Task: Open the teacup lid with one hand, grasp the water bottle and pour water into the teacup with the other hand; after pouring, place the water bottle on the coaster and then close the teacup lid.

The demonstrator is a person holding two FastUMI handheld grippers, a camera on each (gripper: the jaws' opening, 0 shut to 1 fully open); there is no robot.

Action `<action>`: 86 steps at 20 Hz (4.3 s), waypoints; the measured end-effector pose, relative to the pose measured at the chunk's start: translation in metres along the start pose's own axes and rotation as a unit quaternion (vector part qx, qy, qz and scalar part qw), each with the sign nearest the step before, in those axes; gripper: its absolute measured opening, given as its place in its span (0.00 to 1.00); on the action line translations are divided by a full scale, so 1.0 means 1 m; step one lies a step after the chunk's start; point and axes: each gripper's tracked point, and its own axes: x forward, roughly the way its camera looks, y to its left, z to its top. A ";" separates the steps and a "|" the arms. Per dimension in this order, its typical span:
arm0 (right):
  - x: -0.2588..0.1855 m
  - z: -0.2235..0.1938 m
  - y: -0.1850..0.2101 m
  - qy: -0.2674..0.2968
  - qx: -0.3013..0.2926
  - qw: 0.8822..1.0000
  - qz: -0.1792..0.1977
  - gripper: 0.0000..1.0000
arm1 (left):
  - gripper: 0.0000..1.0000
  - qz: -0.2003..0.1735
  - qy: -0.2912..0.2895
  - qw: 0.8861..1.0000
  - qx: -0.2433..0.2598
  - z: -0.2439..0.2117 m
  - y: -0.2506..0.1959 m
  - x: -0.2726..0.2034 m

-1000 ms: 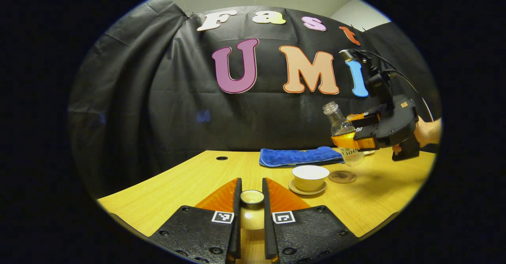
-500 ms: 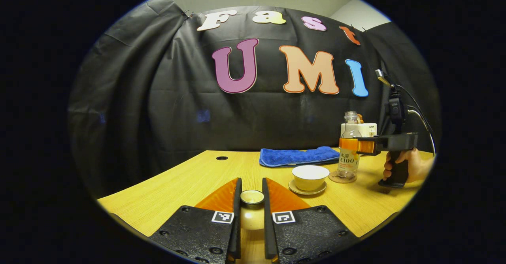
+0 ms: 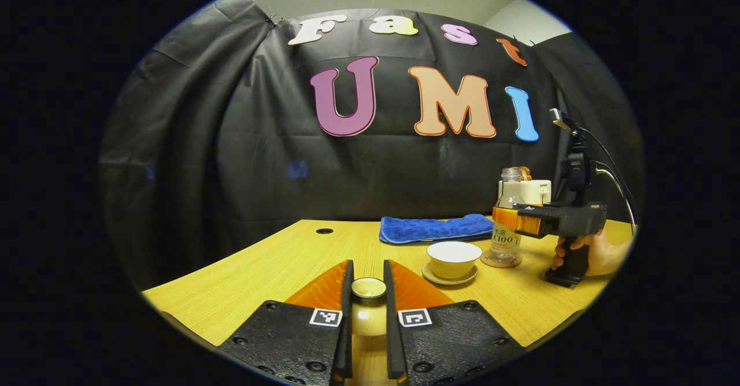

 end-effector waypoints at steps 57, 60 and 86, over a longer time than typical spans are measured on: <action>-0.176 0.001 -0.131 -0.017 0.016 1.000 -0.011 0.97 | 0.21 -0.081 0.016 0.997 0.006 -0.004 -0.133 0.134; -0.177 0.002 -0.132 -0.017 0.016 1.000 -0.010 0.97 | 0.21 -0.070 0.014 0.997 0.003 -0.003 -0.129 0.135; -0.181 0.001 -0.135 -0.017 0.016 1.000 -0.008 0.99 | 0.23 -0.054 0.066 0.996 0.026 -0.018 -0.131 0.133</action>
